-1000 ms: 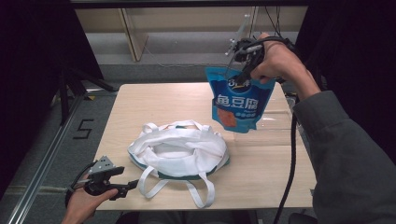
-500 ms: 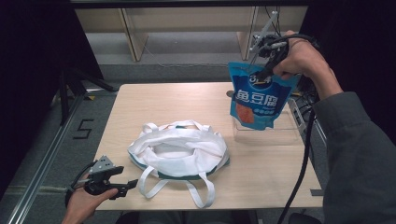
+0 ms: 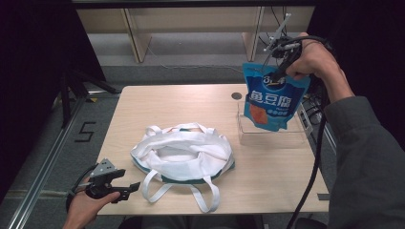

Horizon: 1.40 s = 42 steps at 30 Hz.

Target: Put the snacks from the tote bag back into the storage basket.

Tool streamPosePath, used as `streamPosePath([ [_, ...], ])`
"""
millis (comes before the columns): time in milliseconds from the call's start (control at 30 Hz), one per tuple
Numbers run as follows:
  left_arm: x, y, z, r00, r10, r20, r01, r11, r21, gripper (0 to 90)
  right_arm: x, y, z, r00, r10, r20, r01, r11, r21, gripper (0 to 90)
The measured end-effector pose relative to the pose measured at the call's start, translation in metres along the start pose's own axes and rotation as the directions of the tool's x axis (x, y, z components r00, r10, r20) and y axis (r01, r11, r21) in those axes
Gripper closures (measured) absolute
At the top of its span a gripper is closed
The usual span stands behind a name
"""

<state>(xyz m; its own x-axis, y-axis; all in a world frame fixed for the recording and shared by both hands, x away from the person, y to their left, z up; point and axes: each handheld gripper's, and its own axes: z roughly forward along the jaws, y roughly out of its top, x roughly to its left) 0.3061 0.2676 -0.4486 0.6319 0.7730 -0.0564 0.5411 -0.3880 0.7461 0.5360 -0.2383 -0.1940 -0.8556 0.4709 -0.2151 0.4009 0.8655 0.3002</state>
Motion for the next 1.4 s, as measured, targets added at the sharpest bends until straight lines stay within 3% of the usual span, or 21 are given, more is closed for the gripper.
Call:
streamPosePath([
  [33, 0.000, 0.000, 0.000, 1.0000, 0.008, 0.000, -0.008, 1.0000, 0.004, 22.6, -0.001, -0.001, 0.001, 1.0000, 0.003, 0.000, -0.003, 1.000, -0.001, 90.0],
  [67, -0.002, 0.000, 0.001, 0.9999, -0.010, 0.002, 0.010, 0.9999, -0.010, 22.6, -0.003, -0.001, 0.001, 1.0000, 0.007, 0.000, -0.007, 1.000, -0.005, 90.0],
  [133, 0.000, 0.001, 0.000, 0.9999, 0.009, 0.010, -0.009, 0.9998, 0.017, 22.6, -0.005, -0.001, 0.003, 0.9996, 0.029, -0.004, -0.029, 1.000, -0.008, 90.0],
  [167, 0.000, 0.001, 0.000, 0.9998, 0.016, 0.008, -0.016, 0.9997, 0.019, 22.6, -0.007, -0.001, 0.004, 0.9999, 0.014, -0.005, -0.014, 1.000, -0.015, 90.0],
  [433, 0.000, 0.001, 0.000, 0.9998, 0.016, 0.010, -0.016, 0.9996, 0.023, 22.6, -0.015, -0.002, 0.017, 0.9995, 0.031, 0.001, -0.031, 0.999, -0.010, 90.0],
  [500, -0.001, 0.000, 0.001, 1.0000, 0.004, 0.006, -0.004, 0.9999, 0.010, 22.6, -0.017, -0.002, 0.021, 0.9997, 0.025, -0.007, -0.025, 1.000, -0.013, 90.0],
  [533, -0.002, 0.000, 0.001, 1.0000, 0.005, 0.006, -0.005, 1.0000, 0.008, 22.6, -0.016, -0.003, 0.022, 0.9989, 0.046, -0.007, -0.046, 0.999, -0.010, 90.0],
  [600, -0.001, 0.000, 0.001, 0.9999, 0.010, 0.006, -0.010, 0.9998, 0.015, 22.6, -0.018, -0.003, 0.027, 0.9996, 0.029, -0.008, -0.029, 1.000, -0.008, 90.0],
  [700, -0.003, 0.001, 0.001, 0.9997, -0.017, 0.018, 0.017, 0.9998, 0.011, 22.6, -0.020, -0.005, 0.033, 0.9990, 0.044, -0.003, -0.044, 0.999, -0.005, 90.0],
  [733, -0.002, 0.001, 0.000, 0.9998, -0.008, 0.018, 0.007, 0.9998, 0.020, 22.6, -0.020, -0.006, 0.034, 0.9982, 0.059, -0.015, -0.059, 0.998, -0.001, 90.0],
  [767, -0.001, 0.001, 0.000, 0.9999, 0.013, 0.009, -0.014, 0.9995, 0.028, 22.6, -0.021, -0.006, 0.037, 0.9985, 0.052, -0.017, -0.052, 0.999, -0.005, 90.0],
  [1067, -0.002, 0.000, 0.001, 0.9999, 0.013, 0.007, -0.014, 0.9996, 0.024, 22.6, -0.019, -0.010, 0.052, 0.9982, 0.051, -0.032, -0.051, 0.999, -0.003, 90.0],
  [1100, -0.002, 0.000, 0.002, 0.9997, 0.007, 0.022, -0.008, 0.9998, 0.017, 22.6, -0.020, -0.011, 0.054, 0.9981, 0.048, -0.039, -0.049, 0.999, -0.010, 90.0],
  [1400, -0.002, 0.001, 0.001, 0.9999, 0.011, 0.009, -0.011, 0.9996, 0.026, 22.6, -0.019, -0.018, 0.068, 0.9974, 0.035, -0.063, -0.036, 0.999, -0.008, 90.0],
])
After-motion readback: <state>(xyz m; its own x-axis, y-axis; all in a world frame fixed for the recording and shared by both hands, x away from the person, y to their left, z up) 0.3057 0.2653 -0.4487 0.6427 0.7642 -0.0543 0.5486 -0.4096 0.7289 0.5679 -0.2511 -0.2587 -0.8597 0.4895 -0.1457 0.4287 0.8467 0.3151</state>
